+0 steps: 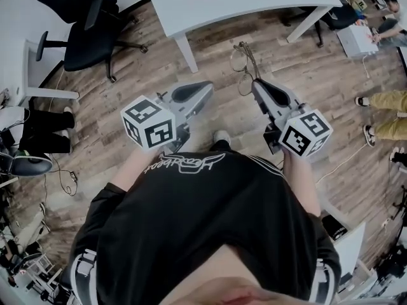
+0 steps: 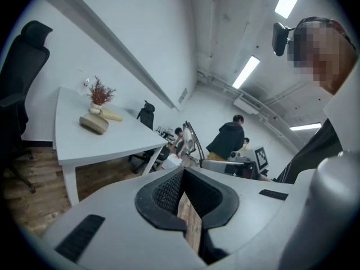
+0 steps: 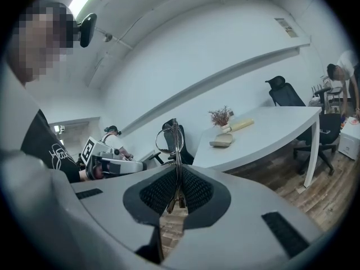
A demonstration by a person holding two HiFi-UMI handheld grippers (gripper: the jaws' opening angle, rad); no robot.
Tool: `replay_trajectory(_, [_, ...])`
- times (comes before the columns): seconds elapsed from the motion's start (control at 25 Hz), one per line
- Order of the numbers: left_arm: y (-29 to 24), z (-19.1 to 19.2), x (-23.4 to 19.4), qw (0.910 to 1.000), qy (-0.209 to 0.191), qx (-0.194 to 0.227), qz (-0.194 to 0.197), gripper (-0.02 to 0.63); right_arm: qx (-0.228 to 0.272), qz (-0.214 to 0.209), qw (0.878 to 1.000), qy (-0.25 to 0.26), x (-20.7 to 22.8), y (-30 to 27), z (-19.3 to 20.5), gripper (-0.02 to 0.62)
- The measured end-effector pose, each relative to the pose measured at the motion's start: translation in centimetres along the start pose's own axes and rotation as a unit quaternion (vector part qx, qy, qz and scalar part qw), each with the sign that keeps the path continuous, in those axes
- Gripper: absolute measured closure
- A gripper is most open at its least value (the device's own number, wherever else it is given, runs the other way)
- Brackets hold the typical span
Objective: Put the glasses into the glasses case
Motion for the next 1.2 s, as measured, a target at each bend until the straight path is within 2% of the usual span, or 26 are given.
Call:
replay_trajectory(0.48, [-6.7,-4.2,-0.5,0.9995,-0.011,0.020,-0.020,0.598,0.011,-0.021,1.000,0.015,7.8,-0.5,-3.6,0.568])
replay_trajectory(0.92, [-6.3,-5.0,-0.9,0.9979,-0.011,0.043,-0.046,0.598,0.026,-0.031,0.999,0.028,8.7,-0.8,-4.9,0.568])
replay_trajectory(1.2, [-5.5,-6.5,-4.4,0.9969,0.005,0.059,-0.051,0.598,0.018,-0.030,0.999,0.030,9.6,-4.0,-5.7,0.568])
Point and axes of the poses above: the fingertips, and each gripper's own axes: y backward along the fingers, x to its right, z out of its underside, the point moved 6 cm from there along y, backward along the fingers, and after that the axes turned 7 degrees about y, right-handed, at the moved point
